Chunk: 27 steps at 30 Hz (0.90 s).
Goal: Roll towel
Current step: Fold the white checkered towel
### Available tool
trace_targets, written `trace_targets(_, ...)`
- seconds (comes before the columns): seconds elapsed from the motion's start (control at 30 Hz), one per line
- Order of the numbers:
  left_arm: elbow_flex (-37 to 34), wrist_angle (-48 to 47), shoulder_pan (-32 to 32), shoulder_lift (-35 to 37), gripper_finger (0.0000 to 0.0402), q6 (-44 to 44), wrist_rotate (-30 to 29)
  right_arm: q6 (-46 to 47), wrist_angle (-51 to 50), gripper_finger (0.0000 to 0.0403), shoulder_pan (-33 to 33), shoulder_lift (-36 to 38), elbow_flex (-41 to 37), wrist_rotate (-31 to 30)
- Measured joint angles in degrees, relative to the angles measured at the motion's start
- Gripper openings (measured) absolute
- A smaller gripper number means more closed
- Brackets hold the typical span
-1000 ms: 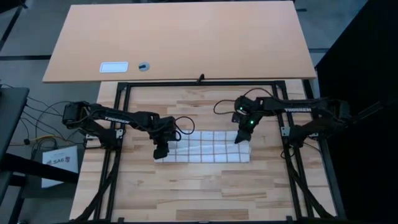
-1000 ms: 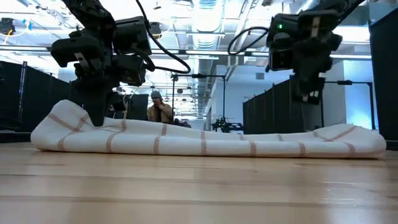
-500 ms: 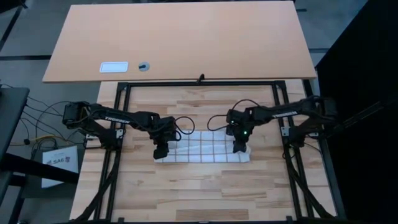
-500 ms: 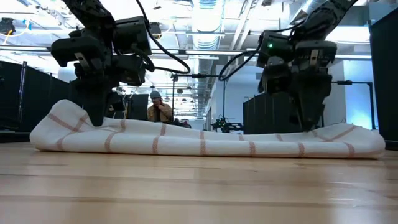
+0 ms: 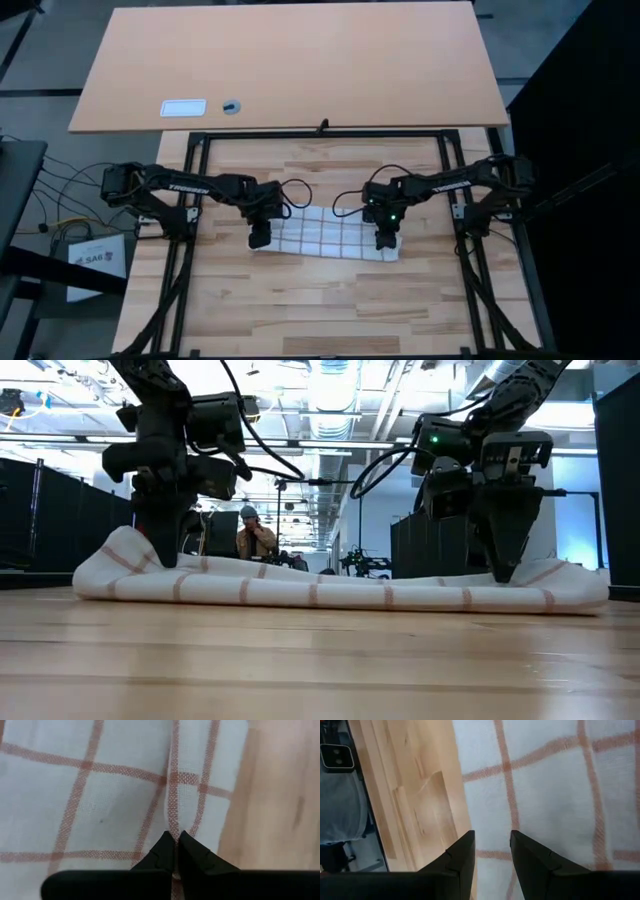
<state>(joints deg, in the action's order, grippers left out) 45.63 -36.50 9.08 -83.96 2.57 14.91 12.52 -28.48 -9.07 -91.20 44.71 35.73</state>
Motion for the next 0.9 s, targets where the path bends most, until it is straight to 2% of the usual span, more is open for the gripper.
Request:
trace_targets(0.2, 0.0, 0.06, 0.03, 0.0, 0.0, 0.06, -0.97, -0.03, -0.09, 0.0113, -0.01, 0.0, 0.0, 0.02)
trace_targets(0.37, 0.0, 0.45, 0.03, 0.0, 0.0007, 0.7, -4.68, -0.03, -0.25, 0.0113, -0.01, 0.0, 0.0, 0.11)
trace_targets(0.67, 4.26, -0.5, 0.01, 0.0, 0.0089, -0.78, -8.06, -0.03, -1.39, 0.0113, 0.08, 0.0, 0.0, 0.5)
trace_targets(0.77, 6.69, -1.83, 0.03, 0.0, 0.0119, -1.45, -12.33, 0.02, -1.44, 0.0113, 0.08, 0.0, 0.0, 0.5)
trace_targets(0.9, 8.72, -7.71, -0.06, 0.0, 0.0144, -1.31, -20.79, 0.03, -1.43, 0.0113, 0.06, 0.0, 0.0, 0.5)
